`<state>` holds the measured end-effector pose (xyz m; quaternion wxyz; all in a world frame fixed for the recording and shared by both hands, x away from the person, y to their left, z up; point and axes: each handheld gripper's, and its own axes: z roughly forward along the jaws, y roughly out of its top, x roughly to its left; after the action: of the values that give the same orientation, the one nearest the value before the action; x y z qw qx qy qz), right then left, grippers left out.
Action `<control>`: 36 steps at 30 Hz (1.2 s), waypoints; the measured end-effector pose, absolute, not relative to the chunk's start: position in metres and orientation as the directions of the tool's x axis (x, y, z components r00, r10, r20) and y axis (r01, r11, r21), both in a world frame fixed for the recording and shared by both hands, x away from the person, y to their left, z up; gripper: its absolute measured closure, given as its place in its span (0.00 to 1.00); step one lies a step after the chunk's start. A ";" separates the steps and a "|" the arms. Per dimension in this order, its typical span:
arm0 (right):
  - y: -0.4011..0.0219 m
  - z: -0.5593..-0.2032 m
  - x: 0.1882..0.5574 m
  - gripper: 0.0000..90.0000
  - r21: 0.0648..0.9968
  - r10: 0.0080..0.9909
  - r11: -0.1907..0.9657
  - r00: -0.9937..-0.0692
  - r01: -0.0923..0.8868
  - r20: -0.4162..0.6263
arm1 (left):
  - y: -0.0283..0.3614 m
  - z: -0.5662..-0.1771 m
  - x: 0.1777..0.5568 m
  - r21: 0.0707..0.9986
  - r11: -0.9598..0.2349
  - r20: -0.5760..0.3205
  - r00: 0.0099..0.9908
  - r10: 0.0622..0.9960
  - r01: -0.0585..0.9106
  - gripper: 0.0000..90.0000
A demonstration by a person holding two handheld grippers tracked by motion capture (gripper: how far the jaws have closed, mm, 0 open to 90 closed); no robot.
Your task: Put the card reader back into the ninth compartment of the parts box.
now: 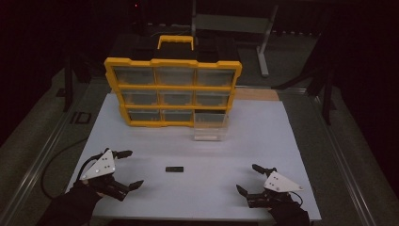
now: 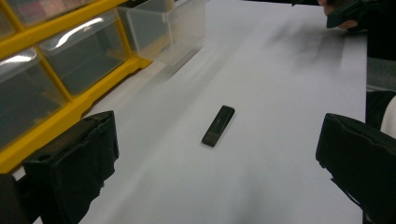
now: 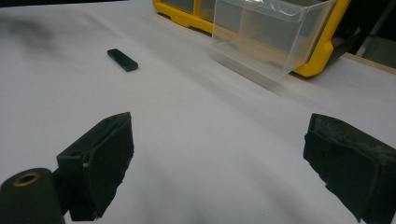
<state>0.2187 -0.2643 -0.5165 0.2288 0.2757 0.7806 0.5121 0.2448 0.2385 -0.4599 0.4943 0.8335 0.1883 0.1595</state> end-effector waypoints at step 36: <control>-0.264 -0.516 0.218 0.10 0.929 0.656 0.318 -0.751 0.191 -0.070 | 0.166 -0.441 0.289 0.758 -0.647 0.117 0.957 0.266 0.087 0.00</control>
<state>0.2182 -0.2635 -0.5159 0.2250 0.2717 0.7798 0.5171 0.2888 0.1665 -0.4408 0.4088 0.9007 0.0978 0.1096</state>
